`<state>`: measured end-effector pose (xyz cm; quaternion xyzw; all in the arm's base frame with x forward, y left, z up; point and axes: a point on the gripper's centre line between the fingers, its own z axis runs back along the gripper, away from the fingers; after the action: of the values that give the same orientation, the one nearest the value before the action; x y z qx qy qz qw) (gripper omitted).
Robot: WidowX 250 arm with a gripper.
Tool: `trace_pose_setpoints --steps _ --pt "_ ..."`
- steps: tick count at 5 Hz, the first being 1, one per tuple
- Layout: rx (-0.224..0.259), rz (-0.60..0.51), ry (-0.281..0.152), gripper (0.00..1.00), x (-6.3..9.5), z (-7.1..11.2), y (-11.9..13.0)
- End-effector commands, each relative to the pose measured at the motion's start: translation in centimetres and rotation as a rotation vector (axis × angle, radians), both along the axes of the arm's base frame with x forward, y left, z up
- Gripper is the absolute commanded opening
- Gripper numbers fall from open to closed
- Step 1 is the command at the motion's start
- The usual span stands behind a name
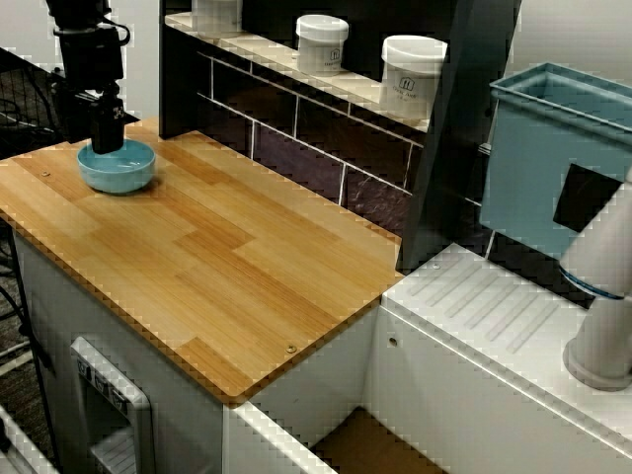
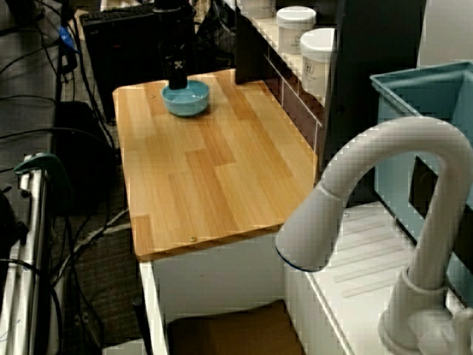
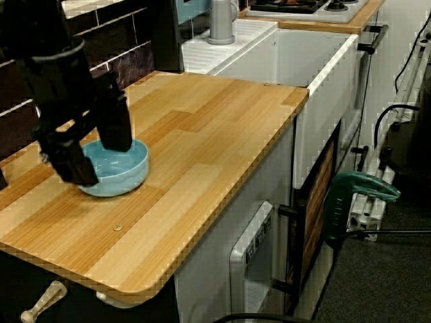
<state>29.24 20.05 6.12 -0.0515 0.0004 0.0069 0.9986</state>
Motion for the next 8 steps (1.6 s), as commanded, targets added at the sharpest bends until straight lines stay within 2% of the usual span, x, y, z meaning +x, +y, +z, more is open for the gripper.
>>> trace_pose_setpoints --steps 1,3,4,5,8 --pt "0.061 0.009 -0.069 1.00 0.5 3.1 -1.8" --pt "0.070 0.028 -0.067 1.00 1.0 2.4 -1.7" --pt "0.079 0.015 -0.060 0.39 1.2 2.0 -1.8" --pt "0.076 0.015 -0.054 0.00 1.4 1.8 -1.5" --pt "0.094 0.012 -0.040 0.00 0.5 -0.3 -1.4"
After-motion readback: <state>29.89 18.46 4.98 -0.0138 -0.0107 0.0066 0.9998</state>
